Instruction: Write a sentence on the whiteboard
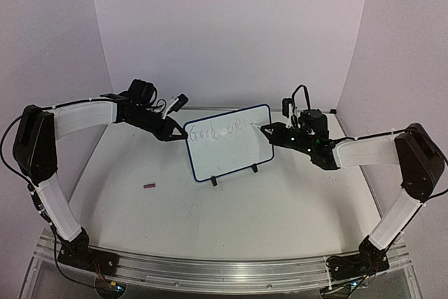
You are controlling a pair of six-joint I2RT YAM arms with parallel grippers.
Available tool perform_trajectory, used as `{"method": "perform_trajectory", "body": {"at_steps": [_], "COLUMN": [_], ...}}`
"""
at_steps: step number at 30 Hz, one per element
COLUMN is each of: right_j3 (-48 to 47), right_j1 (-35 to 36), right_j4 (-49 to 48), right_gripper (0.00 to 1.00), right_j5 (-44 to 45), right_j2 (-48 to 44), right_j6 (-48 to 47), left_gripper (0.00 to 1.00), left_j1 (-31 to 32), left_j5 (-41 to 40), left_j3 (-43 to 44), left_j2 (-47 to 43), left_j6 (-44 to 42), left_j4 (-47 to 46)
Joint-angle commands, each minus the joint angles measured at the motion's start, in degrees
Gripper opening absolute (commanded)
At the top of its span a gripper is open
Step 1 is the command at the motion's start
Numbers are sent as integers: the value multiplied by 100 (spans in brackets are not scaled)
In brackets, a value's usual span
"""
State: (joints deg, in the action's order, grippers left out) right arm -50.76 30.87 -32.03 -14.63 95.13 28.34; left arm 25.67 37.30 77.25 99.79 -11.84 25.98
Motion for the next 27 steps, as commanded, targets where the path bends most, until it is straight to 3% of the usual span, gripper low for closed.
{"method": "perform_trajectory", "body": {"at_steps": [1,27], "right_j3": [-134,-206], "right_j1": [-55,-67], "right_j4": [-93,-110], "right_gripper": [0,0], "right_j5": [183,199], "right_j2": [-236,-285], "right_j6": [-74,-118], "left_gripper": [0,0], "left_j1": [121,122], "left_j5": [-549,-557], "left_j3": [-26,-17], "left_j2": [304,366], "left_j6": [-302,-303], "left_j4": [465,466]}}
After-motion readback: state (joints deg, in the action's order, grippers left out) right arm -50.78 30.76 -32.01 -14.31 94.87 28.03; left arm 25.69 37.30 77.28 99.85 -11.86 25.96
